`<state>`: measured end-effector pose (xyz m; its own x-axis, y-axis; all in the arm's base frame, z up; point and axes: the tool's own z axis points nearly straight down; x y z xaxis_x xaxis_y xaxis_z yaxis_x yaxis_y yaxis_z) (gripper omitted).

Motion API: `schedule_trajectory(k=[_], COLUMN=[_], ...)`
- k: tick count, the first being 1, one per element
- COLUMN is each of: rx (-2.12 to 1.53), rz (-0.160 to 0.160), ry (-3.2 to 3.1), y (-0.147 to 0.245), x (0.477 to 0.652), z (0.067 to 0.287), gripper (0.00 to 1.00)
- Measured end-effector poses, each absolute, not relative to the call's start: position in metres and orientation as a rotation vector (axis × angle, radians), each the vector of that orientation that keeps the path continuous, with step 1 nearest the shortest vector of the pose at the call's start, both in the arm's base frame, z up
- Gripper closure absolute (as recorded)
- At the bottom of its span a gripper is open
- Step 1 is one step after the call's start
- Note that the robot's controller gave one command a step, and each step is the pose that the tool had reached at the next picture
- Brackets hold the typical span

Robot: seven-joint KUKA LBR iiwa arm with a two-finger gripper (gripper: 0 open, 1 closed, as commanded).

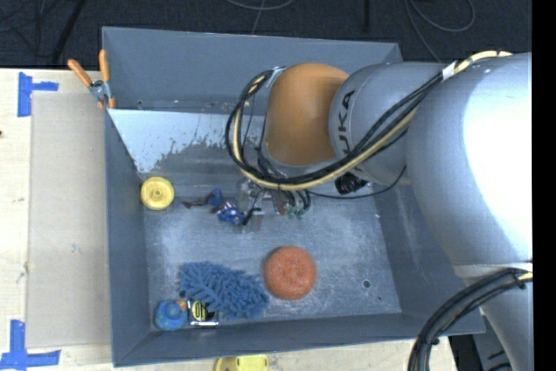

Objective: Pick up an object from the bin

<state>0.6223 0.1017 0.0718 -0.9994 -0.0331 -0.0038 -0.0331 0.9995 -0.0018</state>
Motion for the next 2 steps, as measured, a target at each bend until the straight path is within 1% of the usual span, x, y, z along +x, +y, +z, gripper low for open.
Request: schedule_trajectory(k=[1, 2], rx=[-0.052, -0.052], rz=[-0.003, -0.003], ry=[3.141, 3.151], y=[0.102, 0.102], x=[0.621, 0.618], z=[0.076, 0.095], gripper=[1.00, 1.00])
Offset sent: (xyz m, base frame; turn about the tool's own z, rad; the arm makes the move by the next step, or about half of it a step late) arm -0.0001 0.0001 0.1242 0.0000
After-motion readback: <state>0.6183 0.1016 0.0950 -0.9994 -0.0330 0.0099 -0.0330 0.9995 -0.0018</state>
